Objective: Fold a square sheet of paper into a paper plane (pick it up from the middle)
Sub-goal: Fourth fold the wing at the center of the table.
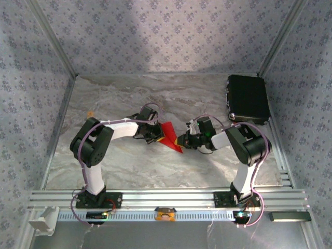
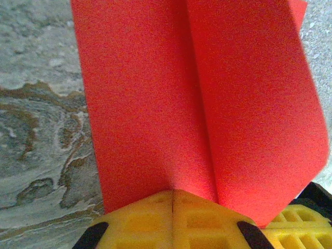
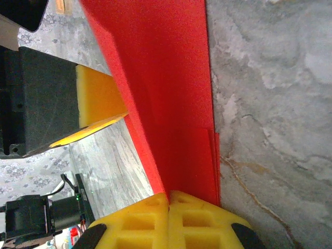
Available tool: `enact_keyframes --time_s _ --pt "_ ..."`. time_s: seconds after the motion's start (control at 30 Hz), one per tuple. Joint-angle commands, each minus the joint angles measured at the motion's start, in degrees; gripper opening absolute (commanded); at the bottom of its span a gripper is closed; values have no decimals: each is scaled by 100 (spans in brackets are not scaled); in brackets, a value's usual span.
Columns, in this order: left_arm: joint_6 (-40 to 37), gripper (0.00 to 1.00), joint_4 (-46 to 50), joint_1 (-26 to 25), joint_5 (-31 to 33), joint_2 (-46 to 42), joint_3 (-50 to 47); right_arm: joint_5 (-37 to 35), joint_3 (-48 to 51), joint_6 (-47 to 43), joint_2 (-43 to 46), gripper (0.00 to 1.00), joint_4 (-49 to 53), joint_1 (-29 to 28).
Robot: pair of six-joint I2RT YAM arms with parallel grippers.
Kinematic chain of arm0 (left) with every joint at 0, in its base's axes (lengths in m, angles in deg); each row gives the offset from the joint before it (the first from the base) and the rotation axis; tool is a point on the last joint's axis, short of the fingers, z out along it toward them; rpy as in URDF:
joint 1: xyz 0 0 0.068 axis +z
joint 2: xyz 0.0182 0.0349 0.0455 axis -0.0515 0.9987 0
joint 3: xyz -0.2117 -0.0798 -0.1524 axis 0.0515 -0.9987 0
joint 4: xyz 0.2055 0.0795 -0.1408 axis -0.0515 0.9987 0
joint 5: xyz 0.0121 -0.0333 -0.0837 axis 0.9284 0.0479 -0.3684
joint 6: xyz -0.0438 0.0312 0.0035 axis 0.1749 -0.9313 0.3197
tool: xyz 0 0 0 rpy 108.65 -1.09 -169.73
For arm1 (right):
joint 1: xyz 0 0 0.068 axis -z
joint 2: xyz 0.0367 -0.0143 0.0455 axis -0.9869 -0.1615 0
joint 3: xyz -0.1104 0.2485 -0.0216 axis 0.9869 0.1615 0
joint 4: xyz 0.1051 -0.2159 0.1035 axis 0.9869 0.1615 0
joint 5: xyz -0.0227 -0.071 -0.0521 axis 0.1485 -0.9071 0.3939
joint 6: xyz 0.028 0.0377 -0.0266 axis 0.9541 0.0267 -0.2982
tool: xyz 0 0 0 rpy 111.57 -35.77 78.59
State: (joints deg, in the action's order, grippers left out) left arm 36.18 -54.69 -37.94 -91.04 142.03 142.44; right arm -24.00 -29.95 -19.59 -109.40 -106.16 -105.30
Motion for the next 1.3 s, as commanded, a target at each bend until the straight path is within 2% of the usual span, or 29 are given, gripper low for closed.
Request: enact_keyframes --time_s 0.0,0.23,0.4,0.6,0.8,1.27 --pt "-178 7 303 31 186 -4 89 56 -144 85 -199 0 180 30" --pt "-333 13 233 30 195 -312 294 136 -180 299 -296 0 218 44" --pt "-302 13 -71 -18 73 -463 267 193 -201 468 -364 0 189 54" --pt "-128 9 -807 -48 -187 -451 116 233 -217 577 -410 0 214 80" --pt "132 0 -1343 -55 -380 -163 58 222 -216 647 -444 0 227 137" --pt "448 1 -1890 -59 -369 171 -204 285 -195 875 -514 0 130 199"
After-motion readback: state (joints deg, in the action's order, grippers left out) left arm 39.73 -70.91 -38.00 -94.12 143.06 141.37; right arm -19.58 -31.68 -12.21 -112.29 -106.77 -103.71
